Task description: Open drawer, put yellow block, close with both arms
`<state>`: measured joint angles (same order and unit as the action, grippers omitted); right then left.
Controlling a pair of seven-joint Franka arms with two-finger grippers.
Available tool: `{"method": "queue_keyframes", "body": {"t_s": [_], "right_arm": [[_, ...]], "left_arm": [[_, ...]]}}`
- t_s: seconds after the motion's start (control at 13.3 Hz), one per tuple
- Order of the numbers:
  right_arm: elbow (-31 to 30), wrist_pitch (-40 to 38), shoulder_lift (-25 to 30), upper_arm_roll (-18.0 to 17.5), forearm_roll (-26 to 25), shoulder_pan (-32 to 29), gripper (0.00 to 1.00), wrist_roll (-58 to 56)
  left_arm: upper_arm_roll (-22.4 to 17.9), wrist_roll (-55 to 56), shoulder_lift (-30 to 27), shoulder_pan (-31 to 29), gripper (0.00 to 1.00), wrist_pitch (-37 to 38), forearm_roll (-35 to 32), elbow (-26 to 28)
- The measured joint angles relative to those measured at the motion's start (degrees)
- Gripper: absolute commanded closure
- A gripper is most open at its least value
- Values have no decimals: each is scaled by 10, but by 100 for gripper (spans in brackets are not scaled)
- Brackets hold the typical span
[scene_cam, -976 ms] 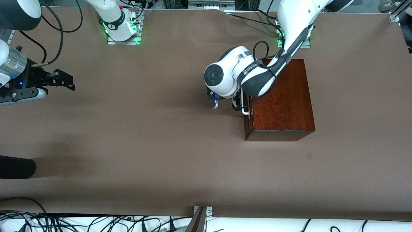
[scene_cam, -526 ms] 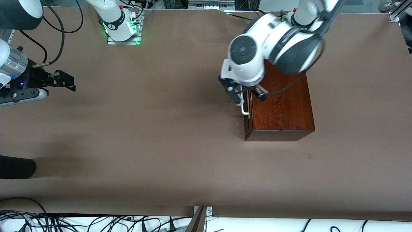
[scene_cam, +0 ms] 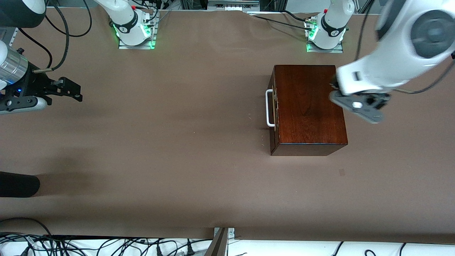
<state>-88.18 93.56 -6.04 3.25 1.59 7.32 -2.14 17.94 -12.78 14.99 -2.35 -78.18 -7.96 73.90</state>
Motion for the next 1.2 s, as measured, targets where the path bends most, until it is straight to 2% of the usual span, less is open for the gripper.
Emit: {"method": "queue_keyframes", "body": {"t_s": [0.15, 0.38, 0.53, 0.75, 1.2], "right_arm": [[0, 2, 0, 0, -1, 1, 0, 0], [0, 7, 0, 0, -25, 2, 0, 0], [1, 8, 0, -1, -32, 7, 0, 0], [1, 8, 0, -1, -36, 11, 0, 1], [1, 8, 0, -1, -36, 11, 0, 1]], "left_arm": [[-79, 10, -29, 25, 0, -32, 41, 23], [-133, 59, -89, 41, 0, -104, 60, 105], [-146, 83, -129, 44, 0, -125, 61, 155], [-148, 94, -154, 48, 0, -131, 61, 192], [-148, 95, -150, 50, 0, -132, 61, 200]]}}
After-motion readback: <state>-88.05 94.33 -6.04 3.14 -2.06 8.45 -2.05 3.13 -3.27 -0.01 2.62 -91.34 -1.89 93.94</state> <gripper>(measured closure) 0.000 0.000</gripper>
